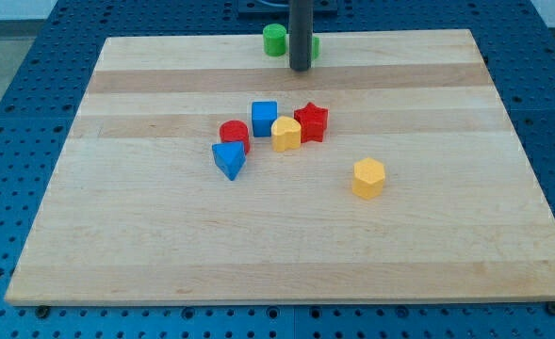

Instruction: Push the green star closer to the green circle

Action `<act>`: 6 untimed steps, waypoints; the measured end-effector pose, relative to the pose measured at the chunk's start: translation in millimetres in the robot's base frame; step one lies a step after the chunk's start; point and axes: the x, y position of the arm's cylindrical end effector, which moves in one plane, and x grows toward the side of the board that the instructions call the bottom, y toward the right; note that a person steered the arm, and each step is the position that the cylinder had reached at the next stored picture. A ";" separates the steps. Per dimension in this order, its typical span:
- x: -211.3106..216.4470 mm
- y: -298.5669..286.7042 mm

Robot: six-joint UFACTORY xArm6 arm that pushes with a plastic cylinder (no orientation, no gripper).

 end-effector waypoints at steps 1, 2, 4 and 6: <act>-7.4 0.0; -8.0 -0.5; 7.1 26.4; -2.0 52.8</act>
